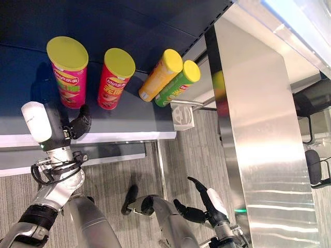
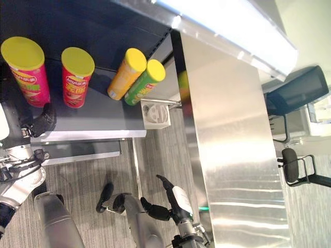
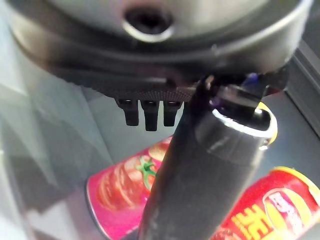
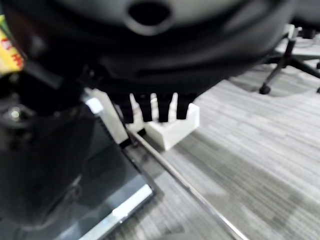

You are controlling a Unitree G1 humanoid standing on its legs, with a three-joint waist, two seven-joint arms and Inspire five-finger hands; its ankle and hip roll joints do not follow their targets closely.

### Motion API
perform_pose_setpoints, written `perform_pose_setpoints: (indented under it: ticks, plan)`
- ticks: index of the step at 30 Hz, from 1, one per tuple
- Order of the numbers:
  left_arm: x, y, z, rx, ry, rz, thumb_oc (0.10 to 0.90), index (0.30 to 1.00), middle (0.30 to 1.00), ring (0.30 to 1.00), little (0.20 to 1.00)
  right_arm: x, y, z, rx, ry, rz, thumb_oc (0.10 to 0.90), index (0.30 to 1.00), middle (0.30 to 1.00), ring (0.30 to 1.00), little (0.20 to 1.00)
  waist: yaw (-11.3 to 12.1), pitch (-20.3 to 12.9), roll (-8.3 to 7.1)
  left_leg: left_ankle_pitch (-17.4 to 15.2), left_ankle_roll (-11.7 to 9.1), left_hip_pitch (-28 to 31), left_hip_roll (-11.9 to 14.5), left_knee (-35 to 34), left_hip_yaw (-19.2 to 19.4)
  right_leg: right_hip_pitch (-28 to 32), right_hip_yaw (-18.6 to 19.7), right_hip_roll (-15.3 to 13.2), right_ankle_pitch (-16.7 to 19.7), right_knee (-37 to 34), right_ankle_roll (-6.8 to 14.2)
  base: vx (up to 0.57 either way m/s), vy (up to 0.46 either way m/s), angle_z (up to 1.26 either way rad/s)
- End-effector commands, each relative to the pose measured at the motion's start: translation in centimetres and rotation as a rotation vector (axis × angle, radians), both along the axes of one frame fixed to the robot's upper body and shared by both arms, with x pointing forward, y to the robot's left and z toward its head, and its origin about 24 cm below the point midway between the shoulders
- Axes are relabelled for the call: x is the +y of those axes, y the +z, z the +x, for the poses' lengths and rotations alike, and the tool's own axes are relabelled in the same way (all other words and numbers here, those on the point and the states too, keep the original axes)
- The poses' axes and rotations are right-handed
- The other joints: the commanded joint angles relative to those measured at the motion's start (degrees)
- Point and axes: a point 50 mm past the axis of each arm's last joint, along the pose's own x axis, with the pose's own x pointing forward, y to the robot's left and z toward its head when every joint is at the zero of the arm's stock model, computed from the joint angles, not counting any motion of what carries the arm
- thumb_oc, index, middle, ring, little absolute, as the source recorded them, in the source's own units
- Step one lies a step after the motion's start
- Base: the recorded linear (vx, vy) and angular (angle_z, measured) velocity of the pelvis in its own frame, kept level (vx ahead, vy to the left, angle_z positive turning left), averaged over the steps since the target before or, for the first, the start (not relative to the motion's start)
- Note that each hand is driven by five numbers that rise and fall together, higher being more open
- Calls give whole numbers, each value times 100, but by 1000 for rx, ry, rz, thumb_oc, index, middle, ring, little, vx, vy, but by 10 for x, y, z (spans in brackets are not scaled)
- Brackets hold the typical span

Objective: Put the goods on the table back onto the shelves and tidy them up.

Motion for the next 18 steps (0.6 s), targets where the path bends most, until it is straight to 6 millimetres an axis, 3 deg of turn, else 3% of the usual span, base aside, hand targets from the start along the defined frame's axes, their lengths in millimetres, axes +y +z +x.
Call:
perform_pose_setpoints:
  ticks: [1,13,18]
  plan:
    - [-12,15,-2,-45,-98,158,800,900,900,900,900,-18,4,-4,-45,-56,-21,800,900,900,900,900,201,-340,-138,-49,548,-321,-200,-29,-150,-148,227,-392,741,-290,633,0,0,0]
    - [21,3,-22,53,56,324,800,900,900,900,900,-21,-6,-11,4,-40,-59,800,900,900,900,900,445,-381,-88,80,521,53,-237,-366,-44,285,155,-494,870,-537,712,12,12,6]
    - [26,-3,-28,86,85,324,800,900,900,900,900,-22,-16,-17,53,-49,-86,800,900,900,900,900,555,-393,-65,141,512,176,-294,-481,-37,450,85,-519,870,-586,735,25,-10,8]
